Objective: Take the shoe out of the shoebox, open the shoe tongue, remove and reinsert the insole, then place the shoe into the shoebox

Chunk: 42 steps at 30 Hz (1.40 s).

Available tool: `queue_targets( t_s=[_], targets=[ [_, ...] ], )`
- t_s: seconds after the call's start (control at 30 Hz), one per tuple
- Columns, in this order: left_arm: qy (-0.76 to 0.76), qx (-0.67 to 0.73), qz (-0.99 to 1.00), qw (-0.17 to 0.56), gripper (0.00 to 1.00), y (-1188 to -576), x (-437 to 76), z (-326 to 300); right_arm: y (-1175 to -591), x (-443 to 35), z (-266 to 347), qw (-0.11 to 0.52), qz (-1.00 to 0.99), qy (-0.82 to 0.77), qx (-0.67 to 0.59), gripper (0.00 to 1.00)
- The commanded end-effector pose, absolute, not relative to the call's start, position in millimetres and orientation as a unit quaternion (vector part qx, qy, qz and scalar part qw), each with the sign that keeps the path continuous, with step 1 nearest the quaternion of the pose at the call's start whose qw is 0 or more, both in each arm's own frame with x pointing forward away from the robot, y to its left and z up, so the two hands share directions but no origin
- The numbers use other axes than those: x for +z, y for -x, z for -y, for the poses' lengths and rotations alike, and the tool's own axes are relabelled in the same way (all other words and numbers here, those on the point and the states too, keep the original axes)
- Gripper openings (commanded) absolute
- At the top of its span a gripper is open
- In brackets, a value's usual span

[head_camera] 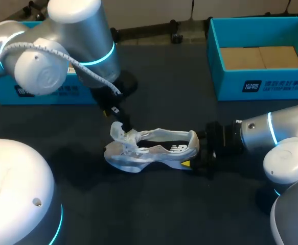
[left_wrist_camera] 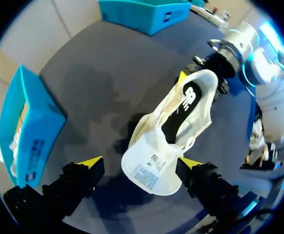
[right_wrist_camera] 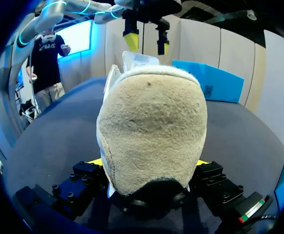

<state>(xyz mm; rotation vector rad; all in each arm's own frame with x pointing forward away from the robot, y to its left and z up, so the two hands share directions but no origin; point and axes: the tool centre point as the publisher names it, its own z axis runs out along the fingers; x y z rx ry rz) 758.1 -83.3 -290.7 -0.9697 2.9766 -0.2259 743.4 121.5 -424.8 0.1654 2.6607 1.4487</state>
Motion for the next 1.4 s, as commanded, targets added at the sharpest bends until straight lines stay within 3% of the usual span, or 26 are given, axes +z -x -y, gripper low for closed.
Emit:
queue_targets(
  t_s=[0.03,0.07,0.1,0.17,0.3,0.33,0.37,0.9,1.4],
  targets=[
    [0.097,-0.069,-0.993,0.027,0.76,-762,-274,86,-743,-426,-123,0.054,-0.876,-0.055,0.476,0.00],
    [0.061,-0.070,-0.995,0.031,0.57,-763,-264,90,-743,-426,-123,0.054,-0.876,-0.055,0.476,0.00],
    [0.043,-0.071,-0.996,0.034,0.47,-763,-259,92,-743,-426,-123,0.054,-0.876,-0.055,0.476,0.00],
    [0.023,-0.070,-0.997,0.039,0.40,-764,-254,96,-743,-426,-123,0.054,-0.876,-0.055,0.476,0.00],
    [-0.013,-0.077,-0.996,0.045,0.13,-762,-243,111,-743,-426,-123,0.054,-0.876,-0.055,0.476,0.00],
    [-0.016,-0.078,-0.996,0.044,0.11,-762,-241,114,-743,-426,-123,0.054,-0.876,-0.055,0.476,0.00],
    [-0.026,-0.081,-0.996,0.042,0.00,-761,-239,120,-743,-426,-123,0.054,-0.876,-0.055,0.476,0.00],
    [-0.165,-0.115,-0.979,0.004,0.00,-739,-250,186,-743,-426,-123,0.054,-0.876,-0.055,0.476,0.00],
    [-0.191,-0.092,-0.976,-0.051,0.00,-730,-302,211,-743,-426,-123,0.054,-0.876,-0.055,0.476,0.00]
  ],
)
